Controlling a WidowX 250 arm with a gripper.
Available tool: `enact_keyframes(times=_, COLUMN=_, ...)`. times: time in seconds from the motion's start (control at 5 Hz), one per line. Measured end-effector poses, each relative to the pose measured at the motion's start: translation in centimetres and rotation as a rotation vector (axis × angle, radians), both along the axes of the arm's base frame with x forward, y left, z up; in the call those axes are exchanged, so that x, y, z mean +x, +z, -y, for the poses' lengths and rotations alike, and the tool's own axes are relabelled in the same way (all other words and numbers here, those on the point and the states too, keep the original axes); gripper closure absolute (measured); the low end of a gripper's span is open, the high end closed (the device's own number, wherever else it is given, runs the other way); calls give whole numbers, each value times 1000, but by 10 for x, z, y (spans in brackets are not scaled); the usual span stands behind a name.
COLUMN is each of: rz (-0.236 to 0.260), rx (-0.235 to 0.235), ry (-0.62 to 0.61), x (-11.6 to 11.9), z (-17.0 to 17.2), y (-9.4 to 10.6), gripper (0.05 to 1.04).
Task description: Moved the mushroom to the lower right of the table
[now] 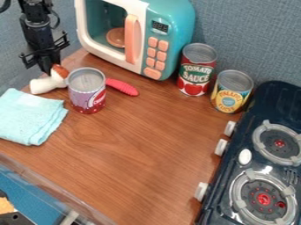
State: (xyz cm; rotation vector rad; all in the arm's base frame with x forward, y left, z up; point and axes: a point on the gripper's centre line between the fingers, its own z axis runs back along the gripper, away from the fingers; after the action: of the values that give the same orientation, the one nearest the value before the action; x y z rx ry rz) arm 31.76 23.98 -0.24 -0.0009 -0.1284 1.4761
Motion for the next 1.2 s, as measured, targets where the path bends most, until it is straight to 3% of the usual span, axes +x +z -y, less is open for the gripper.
enact_keyframes(times=0.2, rz=24, rx=34, ry=1, x=-4, z=15, y=22, gripper=1001)
enact_keyframes(times=0.4, rz=89, rx=91, ry=7, x=-7, z=27, y=64, gripper=1001)
enact_keyframes(times=0.6, rz=181, rx=131, ry=14, x=-18, z=56, y=119, gripper=1001)
enact_keyframes(times=0.8, rz=244, rx=105, ry=-75, x=-27, z=107, y=147, gripper=1001)
enact_keyframes(times=1.0, rz=276, rx=96, ry=-226, x=-38, z=157, y=150, gripper=1001)
enact_keyframes(times=1.2, rz=267, rx=81, ry=-398, x=-49, z=207, y=133, gripper=1001)
